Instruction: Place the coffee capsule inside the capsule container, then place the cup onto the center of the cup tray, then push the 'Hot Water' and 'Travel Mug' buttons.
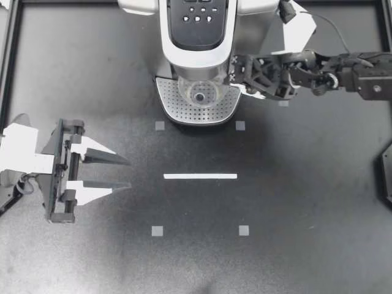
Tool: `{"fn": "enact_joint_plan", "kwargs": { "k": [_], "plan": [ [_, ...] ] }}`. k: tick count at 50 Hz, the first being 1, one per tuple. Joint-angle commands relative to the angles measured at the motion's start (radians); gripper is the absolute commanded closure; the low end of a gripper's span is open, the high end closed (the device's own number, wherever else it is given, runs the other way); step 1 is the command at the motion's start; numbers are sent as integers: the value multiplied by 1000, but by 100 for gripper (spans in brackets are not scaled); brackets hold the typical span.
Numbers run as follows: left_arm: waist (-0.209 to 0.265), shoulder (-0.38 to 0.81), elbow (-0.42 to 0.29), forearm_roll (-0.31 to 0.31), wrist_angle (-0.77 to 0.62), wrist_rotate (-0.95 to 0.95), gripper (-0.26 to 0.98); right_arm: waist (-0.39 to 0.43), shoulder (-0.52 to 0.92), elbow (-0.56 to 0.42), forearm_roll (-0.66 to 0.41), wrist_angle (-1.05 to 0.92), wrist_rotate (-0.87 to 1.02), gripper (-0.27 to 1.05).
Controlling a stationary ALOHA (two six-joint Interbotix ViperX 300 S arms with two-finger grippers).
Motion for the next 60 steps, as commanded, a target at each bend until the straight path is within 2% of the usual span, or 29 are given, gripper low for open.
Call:
{"fn": "enact_joint_plan", "kwargs": {
  "k": [1,10,15,26,47,60],
  "plan": [
    [-3,-9,-9,3,-2,0,30,14,-3,-31,-3,3,-2,63],
    [-3,-9,-8,3,0,0,30,15,-2,-34,-3,5,-2,39],
    [-3,-9,-8,3,0,0,30,15,0,-34,-3,5,-3,30],
    [-3,-11,-9,3,0,-5,30,11,-14,-18,-3,0,-3,30],
    [-3,-28,-12,3,0,-5,30,-12,-147,91,-11,-20,-12,30],
    [-3,-35,-18,2,-11,-9,30,-5,-296,163,-189,-14,-104,30]
  ]
}}
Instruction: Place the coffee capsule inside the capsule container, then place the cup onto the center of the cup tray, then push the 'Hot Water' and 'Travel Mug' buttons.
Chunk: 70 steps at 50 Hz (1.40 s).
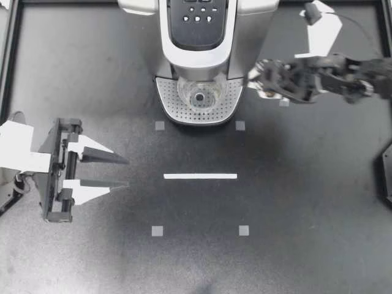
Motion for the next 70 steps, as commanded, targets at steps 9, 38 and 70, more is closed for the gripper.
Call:
{"fn": "enact_joint_plan", "kwargs": {
  "k": [9,38,70],
  "plan": [
    [-2,-11,-31,-12,-58,-3,30,78,-190,23,-225,-28,-140,30],
    [124,-89,-224,-31,299,52,30,301,-451,58,-420,-166,-566,30],
    [132,-250,-213,-28,348,112,30,318,-457,37,-416,-236,-621,30]
  ]
}}
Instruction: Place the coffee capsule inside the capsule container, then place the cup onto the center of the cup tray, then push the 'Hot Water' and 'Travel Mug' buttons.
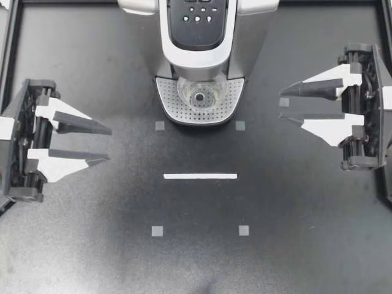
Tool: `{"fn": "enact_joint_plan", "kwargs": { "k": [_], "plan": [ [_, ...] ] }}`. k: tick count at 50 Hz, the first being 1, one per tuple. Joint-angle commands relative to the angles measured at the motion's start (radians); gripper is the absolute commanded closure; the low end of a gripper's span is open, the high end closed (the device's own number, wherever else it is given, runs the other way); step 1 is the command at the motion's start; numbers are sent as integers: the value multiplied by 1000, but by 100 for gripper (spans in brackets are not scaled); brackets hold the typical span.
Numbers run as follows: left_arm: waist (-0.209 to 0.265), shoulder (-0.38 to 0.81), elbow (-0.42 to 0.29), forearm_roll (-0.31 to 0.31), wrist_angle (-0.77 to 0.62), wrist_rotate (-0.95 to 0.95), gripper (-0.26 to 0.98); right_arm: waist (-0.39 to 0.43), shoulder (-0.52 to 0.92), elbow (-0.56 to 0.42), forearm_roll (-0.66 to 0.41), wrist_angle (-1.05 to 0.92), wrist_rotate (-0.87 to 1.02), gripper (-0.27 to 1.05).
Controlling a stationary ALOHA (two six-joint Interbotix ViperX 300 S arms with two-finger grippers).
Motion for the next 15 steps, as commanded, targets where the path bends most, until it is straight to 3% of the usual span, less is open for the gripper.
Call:
{"fn": "enact_joint_plan", "kwargs": {
  "k": [1,15],
  "plan": [
    [3,-5,-15,3,-21,8,30,6,-6,-14,2,-18,2,30],
    [3,2,-15,3,-51,26,30,20,-2,5,3,-41,14,30]
  ]
}}
